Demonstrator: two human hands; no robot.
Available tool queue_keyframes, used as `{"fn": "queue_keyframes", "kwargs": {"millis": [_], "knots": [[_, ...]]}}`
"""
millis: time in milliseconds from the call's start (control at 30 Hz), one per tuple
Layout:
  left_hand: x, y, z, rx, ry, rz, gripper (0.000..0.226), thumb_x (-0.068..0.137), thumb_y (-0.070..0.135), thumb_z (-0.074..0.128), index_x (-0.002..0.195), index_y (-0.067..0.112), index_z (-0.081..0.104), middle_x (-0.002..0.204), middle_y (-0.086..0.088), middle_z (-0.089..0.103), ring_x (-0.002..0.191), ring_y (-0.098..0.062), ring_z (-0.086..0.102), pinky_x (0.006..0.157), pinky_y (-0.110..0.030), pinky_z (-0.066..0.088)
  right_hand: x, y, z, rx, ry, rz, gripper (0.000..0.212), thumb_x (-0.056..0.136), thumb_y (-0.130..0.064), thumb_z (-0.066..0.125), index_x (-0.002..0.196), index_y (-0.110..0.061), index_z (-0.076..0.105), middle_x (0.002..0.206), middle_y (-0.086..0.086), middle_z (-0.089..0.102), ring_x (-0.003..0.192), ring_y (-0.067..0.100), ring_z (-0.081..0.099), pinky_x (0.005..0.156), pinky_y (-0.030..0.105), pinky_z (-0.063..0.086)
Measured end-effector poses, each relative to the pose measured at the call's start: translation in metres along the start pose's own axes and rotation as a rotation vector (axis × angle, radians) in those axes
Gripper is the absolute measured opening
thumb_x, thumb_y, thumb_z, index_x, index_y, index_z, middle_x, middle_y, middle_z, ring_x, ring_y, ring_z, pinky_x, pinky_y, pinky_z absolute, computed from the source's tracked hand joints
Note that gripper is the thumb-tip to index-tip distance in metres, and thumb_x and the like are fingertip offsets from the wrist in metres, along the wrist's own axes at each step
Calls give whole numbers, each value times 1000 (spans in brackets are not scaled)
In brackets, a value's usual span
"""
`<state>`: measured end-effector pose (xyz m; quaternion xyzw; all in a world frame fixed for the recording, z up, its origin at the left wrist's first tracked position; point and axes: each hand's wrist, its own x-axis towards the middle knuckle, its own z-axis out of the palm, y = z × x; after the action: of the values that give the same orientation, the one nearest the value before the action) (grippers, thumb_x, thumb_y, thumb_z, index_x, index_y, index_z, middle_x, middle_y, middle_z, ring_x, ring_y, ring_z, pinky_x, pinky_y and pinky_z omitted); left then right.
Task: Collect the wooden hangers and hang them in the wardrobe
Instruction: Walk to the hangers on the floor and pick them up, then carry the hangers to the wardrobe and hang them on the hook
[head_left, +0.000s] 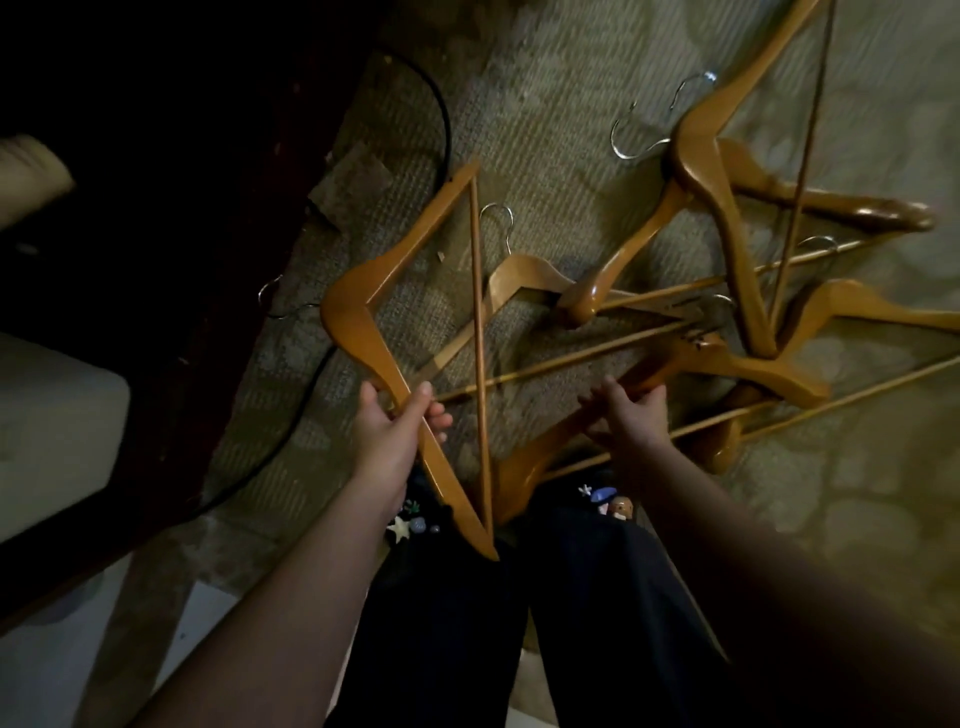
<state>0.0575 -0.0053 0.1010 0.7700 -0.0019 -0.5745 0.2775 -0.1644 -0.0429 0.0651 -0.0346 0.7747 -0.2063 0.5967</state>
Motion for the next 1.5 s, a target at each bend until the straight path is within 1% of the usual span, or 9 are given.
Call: {"fn": "queue_keyframes", "kwargs": {"millis": [133, 267, 433, 533, 600, 767, 1033, 1233, 1500], "knots": [[-45, 33, -6, 24, -6, 52, 31, 90, 25, 58, 118, 18, 46, 70, 0, 62, 55, -9, 61, 54, -26, 48, -39, -31, -31, 83, 61, 0, 40, 94, -16, 50, 131, -16, 35, 105, 12, 59, 80, 19, 63, 60, 33, 51], [-90, 62, -23, 37, -43, 79, 7, 90, 22, 59, 91, 21, 52, 66, 0, 57, 40, -3, 49, 40, -17, 42, -84, -60, -63, 187, 75, 68, 12, 92, -11, 52, 103, -12, 48, 85, 7, 57, 72, 17, 60, 61, 32, 50], [-154, 90, -48, 123, -144, 106, 6, 88, 21, 60, 86, 21, 54, 65, 1, 54, 43, -5, 44, 42, -18, 39, -153, -85, -96, 215, -212, 97, 13, 83, -18, 59, 92, -17, 49, 75, 4, 51, 64, 15, 57, 56, 30, 49], [-197, 107, -62, 85, -161, 111, 7, 89, 20, 59, 84, 20, 54, 63, 0, 50, 40, -4, 42, 39, -18, 37, -203, -102, -106, 206, -379, 84, 27, 69, -24, 71, 84, -16, 51, 72, 4, 52, 63, 15, 58, 60, 31, 50], [-228, 121, -70, 78, -154, 125, 5, 90, 18, 57, 86, 19, 54, 62, 0, 48, 37, -3, 42, 38, -16, 38, -240, -115, -108, 111, -408, 61, 17, 76, -20, 65, 83, -12, 52, 70, 6, 52, 63, 17, 56, 63, 32, 48], [-319, 153, -99, 121, -162, 164, 2, 92, 21, 55, 90, 21, 54, 64, 1, 50, 40, -2, 44, 42, -15, 40, -341, -154, -111, -136, -438, -15, 3, 87, -11, 54, 86, -8, 53, 65, 8, 50, 53, 18, 55, 55, 33, 43], [-453, 181, -175, 141, -226, 260, 11, 91, 16, 56, 101, 11, 55, 57, 0, 50, 40, -8, 43, 42, -18, 38, -501, -214, -92, -600, -568, -138, 30, 91, -12, 50, 62, -10, 47, 55, 7, 40, 44, 15, 42, 46, 24, 39], [-512, 171, -224, 44, -226, 263, 17, 91, 17, 57, 107, 14, 54, 58, 0, 51, 43, -9, 43, 43, -19, 39, -556, -229, -76, -959, -730, -154, 21, 92, -30, 53, 79, -13, 54, 57, -2, 54, 49, 10, 50, 52, 23, 45], [-564, 131, -231, -136, 11, 268, 11, 92, 18, 54, 104, 20, 53, 58, 0, 50, 41, -4, 45, 43, -16, 40, -574, -241, -46, -1317, -880, -199, 23, 93, -36, 49, 87, -14, 56, 61, -4, 56, 51, 7, 51, 54, 21, 45]]}}
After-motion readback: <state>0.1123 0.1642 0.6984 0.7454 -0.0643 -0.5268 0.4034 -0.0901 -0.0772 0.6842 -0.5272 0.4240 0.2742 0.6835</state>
